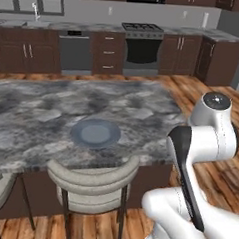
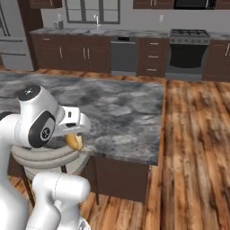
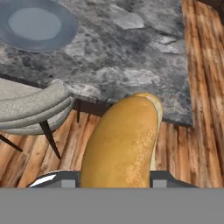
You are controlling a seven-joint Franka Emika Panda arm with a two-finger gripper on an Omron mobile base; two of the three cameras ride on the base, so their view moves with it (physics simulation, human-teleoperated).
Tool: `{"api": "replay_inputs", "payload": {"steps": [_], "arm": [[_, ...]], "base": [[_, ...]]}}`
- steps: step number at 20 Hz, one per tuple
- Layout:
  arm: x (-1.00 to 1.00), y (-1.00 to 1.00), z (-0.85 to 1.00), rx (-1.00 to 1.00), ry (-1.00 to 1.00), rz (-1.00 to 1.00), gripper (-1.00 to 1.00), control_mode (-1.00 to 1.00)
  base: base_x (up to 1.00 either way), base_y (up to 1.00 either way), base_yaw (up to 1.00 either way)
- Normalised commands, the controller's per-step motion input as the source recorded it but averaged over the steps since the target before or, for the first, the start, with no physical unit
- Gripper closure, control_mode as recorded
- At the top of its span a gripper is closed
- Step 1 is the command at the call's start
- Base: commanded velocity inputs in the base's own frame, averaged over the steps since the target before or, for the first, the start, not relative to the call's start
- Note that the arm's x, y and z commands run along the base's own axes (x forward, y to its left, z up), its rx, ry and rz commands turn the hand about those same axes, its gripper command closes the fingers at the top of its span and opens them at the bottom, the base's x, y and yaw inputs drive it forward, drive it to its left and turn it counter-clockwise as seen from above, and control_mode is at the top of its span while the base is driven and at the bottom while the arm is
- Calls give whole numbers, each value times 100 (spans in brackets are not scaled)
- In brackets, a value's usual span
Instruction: Move the hot dog bun to the plate on the dining table and place the condiment next to that plate. Then navigate to the fridge and take the sausage and place it on the plate as well.
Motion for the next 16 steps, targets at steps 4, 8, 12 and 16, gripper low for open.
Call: {"api": "replay_inputs", "payload": {"steps": [4, 8, 12, 16], "arm": [[0, 0, 0, 0, 0, 0, 100, 100], [0, 0, 0, 0, 0, 0, 100, 100], [0, 0, 0, 0, 0, 0, 100, 100], [43, 33, 0, 0, 2, -2, 100, -100]], "base": [[44, 78, -19], [61, 68, -14], [67, 59, -10], [16, 11, -2]]}}
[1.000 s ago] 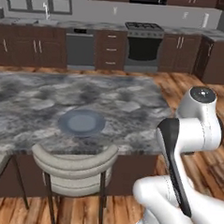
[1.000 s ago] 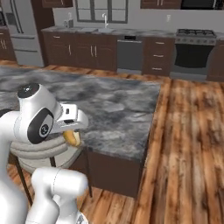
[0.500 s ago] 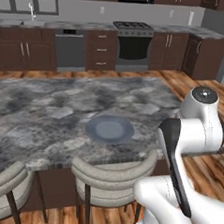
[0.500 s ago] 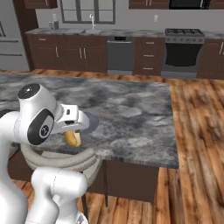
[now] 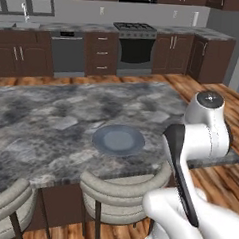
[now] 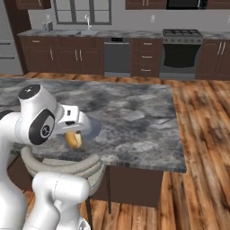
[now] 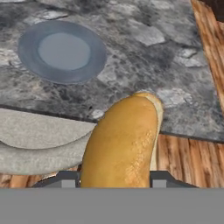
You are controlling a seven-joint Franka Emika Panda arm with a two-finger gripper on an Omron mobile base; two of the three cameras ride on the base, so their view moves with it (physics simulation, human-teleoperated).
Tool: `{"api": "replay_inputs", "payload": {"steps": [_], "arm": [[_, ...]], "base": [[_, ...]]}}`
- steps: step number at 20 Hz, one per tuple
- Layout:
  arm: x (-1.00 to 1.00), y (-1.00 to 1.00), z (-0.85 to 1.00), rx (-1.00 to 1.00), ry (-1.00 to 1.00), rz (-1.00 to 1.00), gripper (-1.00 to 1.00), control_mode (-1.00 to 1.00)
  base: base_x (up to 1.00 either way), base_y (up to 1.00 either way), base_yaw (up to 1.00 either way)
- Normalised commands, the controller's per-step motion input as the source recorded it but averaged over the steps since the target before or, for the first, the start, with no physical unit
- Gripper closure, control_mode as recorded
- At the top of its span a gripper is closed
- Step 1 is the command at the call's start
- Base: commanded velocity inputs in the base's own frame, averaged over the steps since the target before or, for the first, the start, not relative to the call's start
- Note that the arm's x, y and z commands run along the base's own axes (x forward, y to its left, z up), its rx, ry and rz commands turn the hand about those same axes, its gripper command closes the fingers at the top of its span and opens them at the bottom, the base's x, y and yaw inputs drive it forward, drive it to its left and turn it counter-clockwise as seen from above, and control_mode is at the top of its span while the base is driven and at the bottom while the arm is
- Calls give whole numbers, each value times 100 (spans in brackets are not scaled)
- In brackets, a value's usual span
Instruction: Move the hot dog bun to the plate on the dining table and place the condiment next to that plate. Then navigate to the fridge and take the sausage and place it on the plate as well.
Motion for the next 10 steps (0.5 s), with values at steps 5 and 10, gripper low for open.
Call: {"api": "replay_inputs", "payload": {"steps": [5, 10], "arm": [[86, 87, -1, 0, 3, 0, 100, -100], [93, 91, -31, 2, 12, 0, 100, -100]], "base": [[0, 0, 0], [0, 0, 0]]}}
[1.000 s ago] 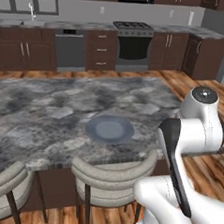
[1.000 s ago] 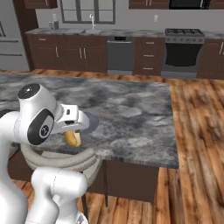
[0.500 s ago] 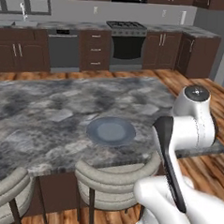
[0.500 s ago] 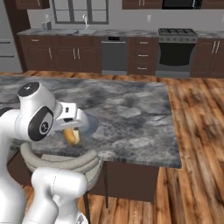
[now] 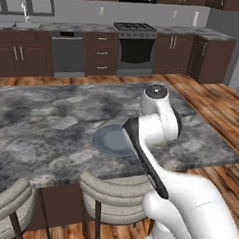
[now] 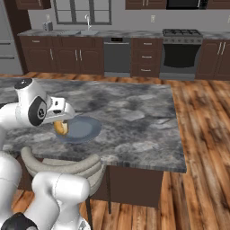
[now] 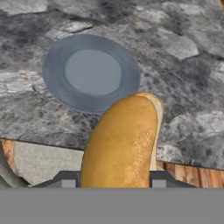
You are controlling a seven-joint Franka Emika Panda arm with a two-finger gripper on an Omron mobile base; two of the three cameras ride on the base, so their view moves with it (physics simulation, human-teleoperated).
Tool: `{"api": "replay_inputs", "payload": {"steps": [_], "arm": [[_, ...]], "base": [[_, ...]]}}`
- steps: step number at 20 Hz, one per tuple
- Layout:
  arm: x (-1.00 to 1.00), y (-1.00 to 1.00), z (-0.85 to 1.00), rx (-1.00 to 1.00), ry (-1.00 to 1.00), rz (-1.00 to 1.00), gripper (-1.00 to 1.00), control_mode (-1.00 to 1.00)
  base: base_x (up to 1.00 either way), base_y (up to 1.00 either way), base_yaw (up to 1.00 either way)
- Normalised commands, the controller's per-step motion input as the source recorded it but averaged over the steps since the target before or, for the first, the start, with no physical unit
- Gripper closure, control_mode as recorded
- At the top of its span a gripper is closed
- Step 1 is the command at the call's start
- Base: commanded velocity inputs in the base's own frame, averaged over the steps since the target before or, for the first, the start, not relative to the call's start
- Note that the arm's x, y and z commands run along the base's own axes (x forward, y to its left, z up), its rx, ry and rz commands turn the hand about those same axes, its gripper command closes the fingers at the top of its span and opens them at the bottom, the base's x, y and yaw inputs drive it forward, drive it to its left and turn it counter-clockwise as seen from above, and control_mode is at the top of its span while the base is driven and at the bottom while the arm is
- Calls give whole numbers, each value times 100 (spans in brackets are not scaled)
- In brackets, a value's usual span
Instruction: Move the hot dog bun to the plate on the dining table and place the condiment next to that plate. Then navigate to the fridge and take the sausage and place it on the plate as well.
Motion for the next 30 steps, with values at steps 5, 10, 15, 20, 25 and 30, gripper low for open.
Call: {"api": "replay_inputs", "payload": {"steps": [5, 10, 15, 20, 25, 30], "arm": [[95, 53, -53, 7, 15, 0, 100, -100], [65, 7, -61, 10, 5, 0, 100, -100], [48, 13, -65, 3, 3, 0, 100, -100], [49, 28, -31, 0, 7, 0, 100, -100], [45, 10, -30, 0, 6, 0, 100, -100], [30, 4, -28, 0, 1, 0, 100, -100]], "base": [[0, 0, 0], [0, 0, 0], [0, 0, 0], [0, 0, 0], [0, 0, 0], [0, 0, 0]]}}
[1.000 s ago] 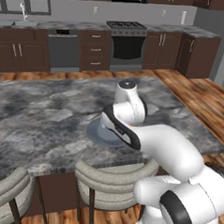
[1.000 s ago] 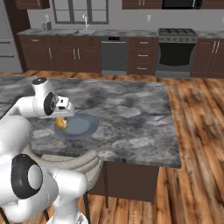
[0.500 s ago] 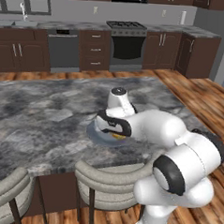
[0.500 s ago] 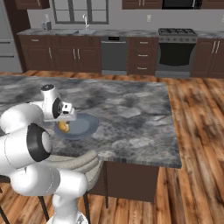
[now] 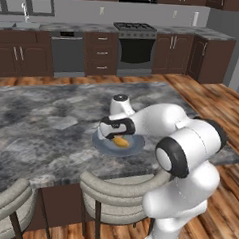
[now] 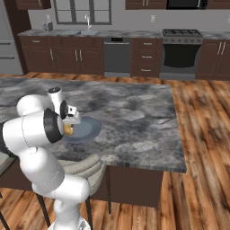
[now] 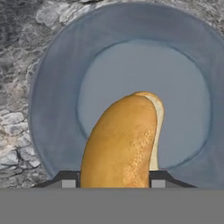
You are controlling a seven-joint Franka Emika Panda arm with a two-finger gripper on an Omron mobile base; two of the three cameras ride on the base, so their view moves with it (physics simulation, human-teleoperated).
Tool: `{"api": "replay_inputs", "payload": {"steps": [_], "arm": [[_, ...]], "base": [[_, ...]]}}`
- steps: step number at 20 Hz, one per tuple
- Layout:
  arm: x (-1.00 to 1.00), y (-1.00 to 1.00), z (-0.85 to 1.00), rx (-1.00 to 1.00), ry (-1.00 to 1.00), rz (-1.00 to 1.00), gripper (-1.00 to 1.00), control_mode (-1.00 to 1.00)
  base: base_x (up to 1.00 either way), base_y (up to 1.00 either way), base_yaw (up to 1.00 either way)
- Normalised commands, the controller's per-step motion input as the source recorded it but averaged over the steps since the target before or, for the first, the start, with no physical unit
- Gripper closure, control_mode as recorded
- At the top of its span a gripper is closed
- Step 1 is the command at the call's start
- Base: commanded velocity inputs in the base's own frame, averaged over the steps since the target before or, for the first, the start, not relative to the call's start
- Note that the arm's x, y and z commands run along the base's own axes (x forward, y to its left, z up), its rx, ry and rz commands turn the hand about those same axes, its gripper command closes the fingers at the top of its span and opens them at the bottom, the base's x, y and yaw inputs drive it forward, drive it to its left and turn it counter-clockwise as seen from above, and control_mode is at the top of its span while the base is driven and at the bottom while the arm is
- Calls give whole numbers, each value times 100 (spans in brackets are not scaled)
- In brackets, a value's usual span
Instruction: Move the hot dog bun to the plate on the dining table and place the condiment next to that plate. Then navigate to the fridge and take the sausage and place it on the plate as well.
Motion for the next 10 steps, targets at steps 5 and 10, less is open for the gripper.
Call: {"api": "replay_inputs", "payload": {"steps": [5, 10], "arm": [[23, 0, -29, 0, 0, 0, 100, -100], [22, 0, -28, 0, 0, 0, 100, -100]], "base": [[0, 0, 0], [0, 0, 0]]}}
